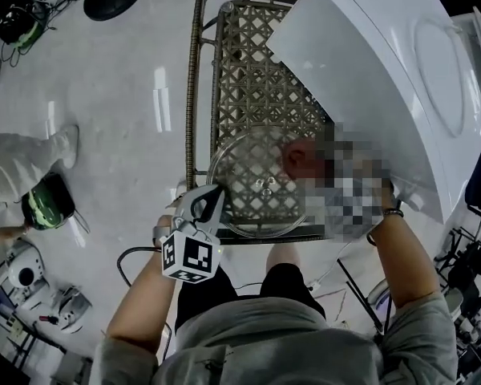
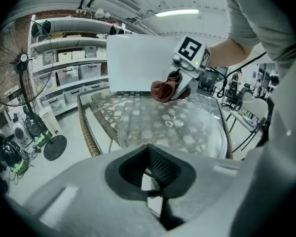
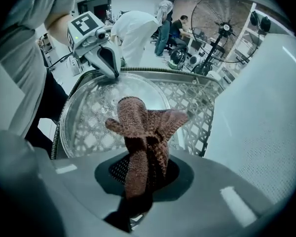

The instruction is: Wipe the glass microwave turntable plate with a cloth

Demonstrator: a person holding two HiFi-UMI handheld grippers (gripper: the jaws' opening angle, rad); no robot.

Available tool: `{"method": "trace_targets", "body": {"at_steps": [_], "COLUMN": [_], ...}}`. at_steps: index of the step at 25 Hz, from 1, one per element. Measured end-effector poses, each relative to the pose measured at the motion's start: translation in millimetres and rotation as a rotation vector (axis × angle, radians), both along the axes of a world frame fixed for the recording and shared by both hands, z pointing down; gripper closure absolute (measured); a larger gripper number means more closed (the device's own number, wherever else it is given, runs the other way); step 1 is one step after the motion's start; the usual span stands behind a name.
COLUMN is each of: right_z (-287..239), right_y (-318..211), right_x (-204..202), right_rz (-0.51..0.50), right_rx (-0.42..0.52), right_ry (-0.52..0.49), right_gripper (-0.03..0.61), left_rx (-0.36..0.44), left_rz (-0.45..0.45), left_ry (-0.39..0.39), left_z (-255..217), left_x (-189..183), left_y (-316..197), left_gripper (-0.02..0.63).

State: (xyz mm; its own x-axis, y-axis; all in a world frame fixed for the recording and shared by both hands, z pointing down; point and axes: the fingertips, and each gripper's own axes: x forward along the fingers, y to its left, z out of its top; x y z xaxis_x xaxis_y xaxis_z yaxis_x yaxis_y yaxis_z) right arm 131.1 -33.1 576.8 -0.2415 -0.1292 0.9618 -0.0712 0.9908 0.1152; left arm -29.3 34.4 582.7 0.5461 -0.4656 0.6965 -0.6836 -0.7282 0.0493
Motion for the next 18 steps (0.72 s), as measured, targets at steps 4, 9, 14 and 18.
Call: {"method": "trace_targets", "body": {"at_steps": [4,9,14,18], "right_z": [-1,-11,-6,3], "right_y": [0,24,47,60], "right_x": [-4,-82,-161,-185], "right_rz": [-0.011,-0.104,-0.241,-0.350], "right_rx": [0.015,-0.087,-0.216,-0.304], "right_ry": [-0.012,-0.204,-0.278,-0.234], "right_gripper": [0.503,0.503,0.503,0.503], "left_rx": [0.009,0.034,0.100,0.160], "left_rz": [0.004,0.017,0.048,0.072], "left_ry": [-0.010,-0.030,-0.061,-0.091], "left_z": [1,3,2,1], "left_x": [1,1,4,5], "left_y": [2,3,7,10], "left_gripper": [0.614,0.614,0.614,0.615]}}
